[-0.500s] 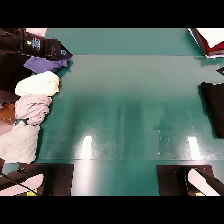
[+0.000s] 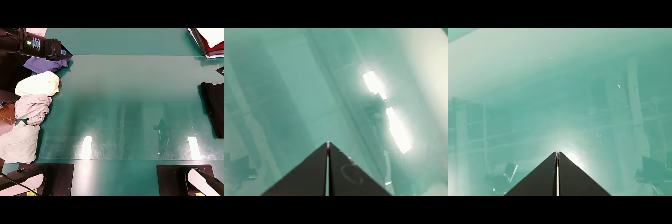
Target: Fold the shirts.
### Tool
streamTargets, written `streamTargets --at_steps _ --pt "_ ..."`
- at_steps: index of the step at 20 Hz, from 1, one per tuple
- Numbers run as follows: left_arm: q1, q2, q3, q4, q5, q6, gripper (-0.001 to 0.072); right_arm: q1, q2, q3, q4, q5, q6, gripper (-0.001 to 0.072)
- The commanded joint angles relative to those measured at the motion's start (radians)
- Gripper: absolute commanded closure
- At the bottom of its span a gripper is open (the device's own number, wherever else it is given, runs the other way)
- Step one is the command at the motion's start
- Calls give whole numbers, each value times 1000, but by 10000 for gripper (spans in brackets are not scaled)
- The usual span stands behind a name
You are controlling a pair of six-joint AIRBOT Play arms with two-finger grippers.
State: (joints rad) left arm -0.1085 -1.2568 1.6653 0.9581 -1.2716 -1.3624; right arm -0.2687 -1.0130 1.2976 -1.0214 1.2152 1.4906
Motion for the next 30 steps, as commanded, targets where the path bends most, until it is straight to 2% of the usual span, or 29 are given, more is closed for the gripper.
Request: streamTargets --at_steps 1,3,5,6,7,8,10,11,16,19,23,28,29,30 --pt "0 0 0 0 3 0 680 1 0 1 0 0 0 689" --pt "0 0 0 -3 21 1 680 1 0 1 0 0 0 689" --pt "0 0 0 31 131 33 678 1 0 1 0 -2 0 689" --pt "0 -1 0 77 193 57 548 1 0 1 0 -3 0 689" --pt "0 -8 0 156 264 55 202 1 0 1 0 -3 0 689" --pt "2 -24 0 277 337 9 84 1 0 1 0 -3 0 689" --pt "22 -85 0 522 406 -87 81 1 1 1 1 1 1 689" --pt "47 -134 0 594 428 -113 81 1 0 1 2 1 1 689" --pt "201 -399 1 604 590 -116 81 1 0 1 1 16 1 689" --pt "241 -513 1 598 689 -113 81 1 0 1 1 19 1 689" --pt "246 -600 2 598 758 -97 81 1 0 1 2 19 2 689" --pt "246 -640 4 598 775 -97 83 1 0 1 2 28 2 689" --pt "246 -642 5 598 793 -97 107 1 0 1 2 28 2 689" --pt "246 -644 8 599 800 -97 305 1 0 1 1 28 2 689"
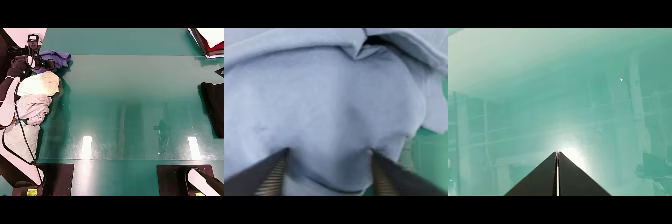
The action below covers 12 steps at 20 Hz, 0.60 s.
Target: Fold the shirts.
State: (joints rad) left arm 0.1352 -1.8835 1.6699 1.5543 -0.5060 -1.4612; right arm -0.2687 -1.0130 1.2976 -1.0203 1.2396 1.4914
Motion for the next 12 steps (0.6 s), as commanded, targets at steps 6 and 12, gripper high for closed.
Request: streamTargets --at_steps 6,12 --pt "0 -9 207 -93 -208 3 681 1 1 1 1 14 1 689" --pt "-61 279 445 -609 -389 285 681 1 0 65 89 -147 0 689"
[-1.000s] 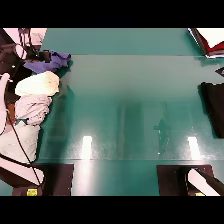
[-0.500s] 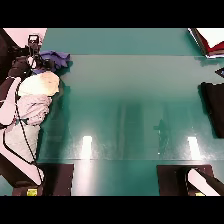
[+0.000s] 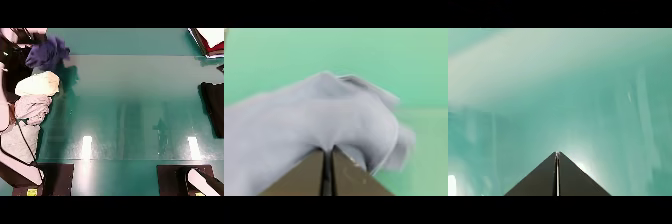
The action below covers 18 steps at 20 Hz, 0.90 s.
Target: Fold the shirts.
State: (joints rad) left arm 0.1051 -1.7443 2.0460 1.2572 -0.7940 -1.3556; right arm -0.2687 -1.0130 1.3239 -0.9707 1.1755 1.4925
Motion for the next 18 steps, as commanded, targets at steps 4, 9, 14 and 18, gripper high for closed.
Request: streamTargets --at_steps 4,9,14,18 --pt "-183 384 68 -577 -312 335 681 1 1 149 36 -102 -2 689" --pt "-409 496 16 -577 -468 335 681 1 1 229 36 -85 -2 689" --pt "-445 461 -241 -344 -502 269 681 1 1 241 34 -19 -36 689" --pt "-445 403 -367 31 -451 69 658 1 0 241 32 -2 -61 689"
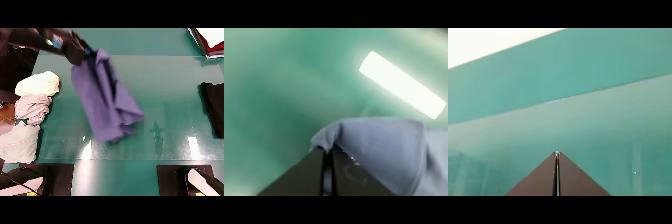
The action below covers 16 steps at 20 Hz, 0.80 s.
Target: Fold the shirts.
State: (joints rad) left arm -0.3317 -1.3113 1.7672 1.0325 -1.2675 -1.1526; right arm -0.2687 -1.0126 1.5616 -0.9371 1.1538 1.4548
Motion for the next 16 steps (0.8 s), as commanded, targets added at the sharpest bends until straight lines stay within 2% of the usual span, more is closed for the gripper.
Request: streamTargets --at_steps 1,2,3,6,9,12,14,16 --pt "-8 -41 -95 315 31 -163 335 1 0 3 -1 20 -24 689" --pt "-8 -50 -95 375 35 -209 -13 1 0 3 -1 20 -24 689" --pt "-8 -50 -95 440 34 -248 41 1 0 3 -1 20 -24 689" --pt "-8 -38 -95 544 -70 -343 41 1 0 3 -6 21 -24 689" --pt "-8 3 -183 550 -142 -426 41 1 0 3 -8 29 -25 689" --pt "-9 114 -439 443 -85 -504 41 1 0 3 -8 35 -51 689" --pt "-23 199 -626 282 11 -517 41 1 0 3 -7 35 -51 689" --pt "-87 256 -780 246 117 -561 42 1 0 3 -7 36 -51 689"
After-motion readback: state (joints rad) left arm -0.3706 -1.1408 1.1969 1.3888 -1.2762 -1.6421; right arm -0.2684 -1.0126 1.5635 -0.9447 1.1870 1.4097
